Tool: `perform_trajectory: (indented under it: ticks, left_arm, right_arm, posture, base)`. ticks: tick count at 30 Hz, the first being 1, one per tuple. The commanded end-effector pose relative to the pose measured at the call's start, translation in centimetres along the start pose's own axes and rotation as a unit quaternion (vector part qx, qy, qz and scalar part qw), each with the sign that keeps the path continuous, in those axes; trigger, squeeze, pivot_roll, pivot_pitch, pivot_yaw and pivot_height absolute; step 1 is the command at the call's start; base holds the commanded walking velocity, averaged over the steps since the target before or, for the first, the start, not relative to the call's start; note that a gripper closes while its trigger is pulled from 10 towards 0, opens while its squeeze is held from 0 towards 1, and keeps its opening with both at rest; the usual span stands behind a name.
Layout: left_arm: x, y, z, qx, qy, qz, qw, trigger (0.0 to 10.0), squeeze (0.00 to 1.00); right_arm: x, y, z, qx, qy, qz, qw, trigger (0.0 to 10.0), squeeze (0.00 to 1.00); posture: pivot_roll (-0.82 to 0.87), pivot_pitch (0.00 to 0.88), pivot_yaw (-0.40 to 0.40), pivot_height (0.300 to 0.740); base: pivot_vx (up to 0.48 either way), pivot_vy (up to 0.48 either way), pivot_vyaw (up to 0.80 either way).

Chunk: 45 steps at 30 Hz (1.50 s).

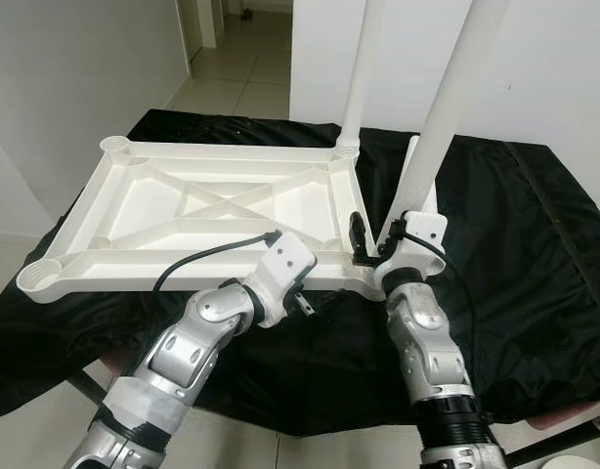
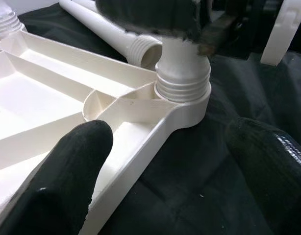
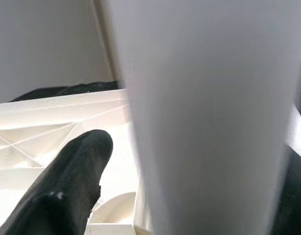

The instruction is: Building children table

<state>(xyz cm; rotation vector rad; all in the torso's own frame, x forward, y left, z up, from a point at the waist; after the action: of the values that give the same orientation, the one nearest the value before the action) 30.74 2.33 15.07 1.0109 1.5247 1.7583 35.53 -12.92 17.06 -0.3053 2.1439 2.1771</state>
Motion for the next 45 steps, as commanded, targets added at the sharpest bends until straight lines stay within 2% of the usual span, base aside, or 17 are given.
perform_trajectory:
  ticks: [1, 5, 9, 12, 15, 21, 27, 28, 29, 30, 31, 32, 36, 41, 43, 44, 45]
  left_arm:
    - [0.4, -0.2, 0.1, -0.001, 0.002, 0.007, 1.0, 10.0, 0.0]
    - [0.6, -0.2, -0.1, 0.003, 0.003, 0.009, 1.0, 10.0, 0.0]
    - [0.7, -0.4, -0.2, 0.002, 0.003, 0.011, 1.0, 10.0, 0.0]
    - [0.8, -0.3, -0.3, 0.002, 0.003, 0.012, 1.0, 10.0, 0.0]
    - [1.0, -0.3, -0.4, 0.005, 0.004, 0.014, 1.0, 10.0, 0.0]
    - [0.8, 0.0, -0.7, 0.005, -0.002, 0.012, 1.0, 10.0, 0.0]
    - [0.2, 0.3, -1.3, -0.015, -0.027, 0.014, 0.999, 10.0, 0.0]
    - [0.1, 0.5, -1.4, -0.018, -0.032, 0.012, 0.999, 10.0, 0.0]
    - [0.1, 0.5, -1.4, -0.018, -0.032, 0.012, 0.999, 10.0, 0.0]
    - [0.0, 0.7, -1.5, -0.021, -0.037, 0.012, 0.999, 10.0, 0.0]
    - [-0.1, 0.7, -1.6, -0.022, -0.039, 0.012, 0.999, 10.0, 0.0]
    - [-0.2, 0.9, -1.8, -0.026, -0.045, 0.011, 0.999, 10.0, 0.0]
    - [-0.5, 1.3, -2.1, -0.032, -0.052, 0.01, 0.998, 10.0, 0.0]
    - [-0.7, 1.6, -1.8, -0.035, -0.051, 0.007, 0.998, 10.0, 0.0]
    - [-1.0, 1.8, -1.5, -0.04, -0.047, 0.005, 0.998, 10.0, 0.0]
    - [-1.0, 1.8, -1.4, -0.041, -0.045, 0.005, 0.998, 10.0, 0.0]
    - [-1.1, 1.8, -1.3, -0.042, -0.044, 0.005, 0.998, 10.0, 0.0]
  right_arm:
    - [0.1, -0.1, -0.2, -0.003, 0.013, 0.001, 1.0, 10.0, 0.0]
    - [0.1, -0.6, -0.6, 0.013, 0.062, 0.014, 0.998, 10.0, 0.0]
    - [0.3, -0.7, -1.2, 0.02, 0.072, 0.014, 0.997, 10.0, 0.0]
    - [0.6, -0.8, -1.0, 0.019, 0.094, 0.015, 0.995, 10.0, 0.0]
    - [1.2, -1.4, -0.1, 0.032, 0.163, 0.025, 0.986, 10.0, 0.0]
    - [0.9, -1.9, 0.0, 0.049, 0.212, 0.035, 0.975, 10.0, 0.0]
    - [-0.1, -2.0, -0.3, 0.074, 0.252, 0.037, 0.964, 10.0, 0.0]
    - [-0.3, -2.1, -0.4, 0.076, 0.26, 0.04, 0.962, 6.2, 0.0]
    - [-0.3, -2.1, -0.4, 0.076, 0.26, 0.04, 0.962, 6.2, 0.0]
    - [-0.4, -2.2, -0.6, 0.08, 0.265, 0.045, 0.96, 4.2, 0.0]
    - [-0.5, -2.3, -0.7, 0.081, 0.267, 0.048, 0.959, 4.2, 0.0]
    - [-0.6, -2.5, -1.1, 0.085, 0.267, 0.054, 0.959, 0.0, 0.0]
    - [-0.5, -2.8, -1.7, 0.082, 0.266, 0.062, 0.958, 0.0, 0.0]
    - [0.0, -3.0, -1.7, 0.076, 0.264, 0.061, 0.96, 0.0, 0.0]
    - [0.3, -3.1, -1.4, 0.074, 0.258, 0.058, 0.962, 0.4, 0.0]
    - [0.4, -3.0, -1.3, 0.073, 0.255, 0.057, 0.962, 5.0, 0.0]
    - [0.4, -3.1, -1.2, 0.073, 0.254, 0.056, 0.963, 5.0, 0.0]
  posture:
    - [0.03, 0.0, -0.009, 0.74]
    - [0.04, 0.0, -0.015, 0.74]
    - [0.05, 0.0, -0.022, 0.74]
    - [0.05, 0.0, -0.022, 0.74]
    - [0.05, 0.0, -0.019, 0.74]
    - [0.05, 0.0, -0.027, 0.74]
    - [0.05, 0.022, -0.031, 0.74]
    - [0.05, 0.024, -0.03, 0.74]
    - [0.05, 0.024, -0.03, 0.74]
    - [0.05, 0.027, -0.03, 0.74]
    - [0.05, 0.027, -0.03, 0.74]
    - [0.05, 0.033, -0.029, 0.74]
    - [0.05, 0.038, -0.029, 0.74]
    - [0.04, 0.039, -0.03, 0.74]
    - [0.03, 0.04, -0.03, 0.74]
    - [0.03, 0.039, -0.031, 0.74]
    - [0.03, 0.039, -0.031, 0.74]
  base:
    - [0.0, 0.0, 0.0]
    - [0.0, 0.0, 0.0]
    - [0.0, 0.0, 0.0]
    - [0.0, 0.0, 0.0]
    - [0.0, 0.0, 0.0]
    - [0.0, 0.0, 0.0]
    - [0.0, 0.0, 0.0]
    - [0.0, 0.0, 0.0]
    - [0.0, 0.0, 0.0]
    - [0.0, 0.0, 0.0]
    - [0.0, 0.0, 0.0]
    - [0.0, 0.0, 0.0]
    - [0.0, 0.0, 0.0]
    - [0.0, 0.0, 0.0]
    - [0.0, 0.0, 0.0]
    - [0.0, 0.0, 0.0]
    - [0.0, 0.0, 0.0]
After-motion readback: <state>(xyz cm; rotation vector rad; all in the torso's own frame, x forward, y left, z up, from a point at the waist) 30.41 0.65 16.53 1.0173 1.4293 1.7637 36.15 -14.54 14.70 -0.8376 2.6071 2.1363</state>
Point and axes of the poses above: a point about 5 cm out from each wrist's last joint towards the gripper, its own x axis pointing back from the gripper into the wrist, its own y axis along the axis of the wrist's last joint, z = x × y, the point moved 4 cm from there along -x, pointing out of the wrist towards the gripper, and after that the axes turned 7 degrees about x, right-handed, at the moved point
